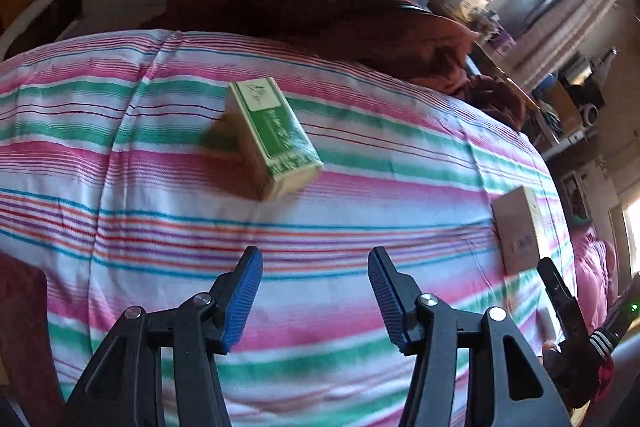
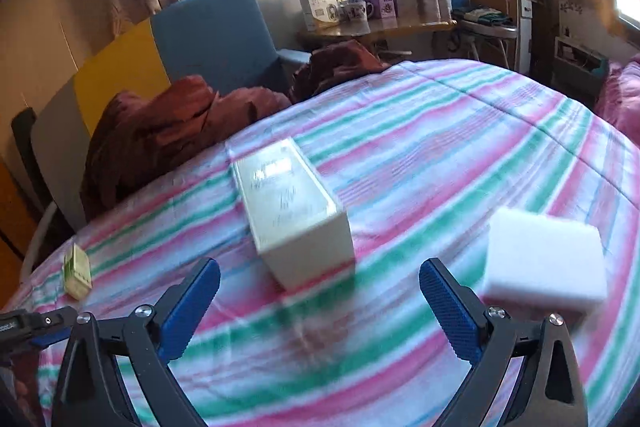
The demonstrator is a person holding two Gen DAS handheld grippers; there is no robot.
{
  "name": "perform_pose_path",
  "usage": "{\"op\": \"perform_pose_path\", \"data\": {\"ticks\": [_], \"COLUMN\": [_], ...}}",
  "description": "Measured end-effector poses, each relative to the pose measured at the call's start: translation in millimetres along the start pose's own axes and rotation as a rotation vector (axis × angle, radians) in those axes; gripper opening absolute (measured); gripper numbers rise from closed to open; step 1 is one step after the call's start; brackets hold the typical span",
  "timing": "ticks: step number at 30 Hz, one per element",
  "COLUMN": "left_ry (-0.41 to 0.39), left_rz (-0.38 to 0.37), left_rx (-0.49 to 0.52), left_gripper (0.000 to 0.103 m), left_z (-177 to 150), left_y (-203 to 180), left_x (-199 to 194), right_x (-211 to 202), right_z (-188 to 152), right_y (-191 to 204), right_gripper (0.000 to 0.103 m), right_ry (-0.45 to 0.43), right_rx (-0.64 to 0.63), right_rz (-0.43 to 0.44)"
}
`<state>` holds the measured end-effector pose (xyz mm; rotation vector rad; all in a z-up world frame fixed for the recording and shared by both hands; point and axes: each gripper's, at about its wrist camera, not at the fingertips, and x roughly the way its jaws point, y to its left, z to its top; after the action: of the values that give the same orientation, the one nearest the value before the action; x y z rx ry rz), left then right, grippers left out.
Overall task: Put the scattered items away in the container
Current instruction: 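Move the left tool to the green box while the right tool approaches the cream box, then grasp the green oil box with the left tool while the right tool grasps the cream box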
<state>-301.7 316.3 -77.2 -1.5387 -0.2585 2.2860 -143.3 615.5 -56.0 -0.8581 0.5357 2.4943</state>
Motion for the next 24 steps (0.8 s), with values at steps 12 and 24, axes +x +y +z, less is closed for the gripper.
{"op": "perform_pose_path", "data": {"ticks": [12,24], "left_ry": [-0.029,-0.040], "left_rz": [0.087,0.109], "left_rx": [0.024,0.049], "left_gripper": [0.056,0.056], "left_z": [31,52], "left_y": [-5,-11], "left_x": [15,28], "right_x": [35,57], "right_z": [17,15], "right_y": [35,27], "right_gripper": [0.103,0.056], "right_ry": [0.037,0.152], "right_rx": [-0.196,-0.160], "right_rz": [-0.001,0.053]}}
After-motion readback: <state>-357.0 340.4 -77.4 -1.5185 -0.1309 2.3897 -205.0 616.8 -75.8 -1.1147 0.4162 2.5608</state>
